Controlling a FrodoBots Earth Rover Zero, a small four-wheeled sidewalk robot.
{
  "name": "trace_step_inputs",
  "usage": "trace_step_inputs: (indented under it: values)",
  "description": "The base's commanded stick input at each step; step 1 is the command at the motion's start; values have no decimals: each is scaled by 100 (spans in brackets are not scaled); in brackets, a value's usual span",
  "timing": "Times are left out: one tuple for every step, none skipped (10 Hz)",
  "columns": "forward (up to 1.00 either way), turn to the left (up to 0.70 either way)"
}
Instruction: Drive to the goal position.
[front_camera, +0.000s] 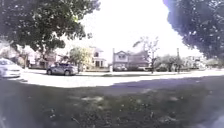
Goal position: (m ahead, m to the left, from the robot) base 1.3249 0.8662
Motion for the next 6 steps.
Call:
trace_step_inputs:
  values:
    - [0,-85]
    - [0,-85]
    - [0,-85]
    - [0,-73]
    - [0,-8]
    - [0,0]
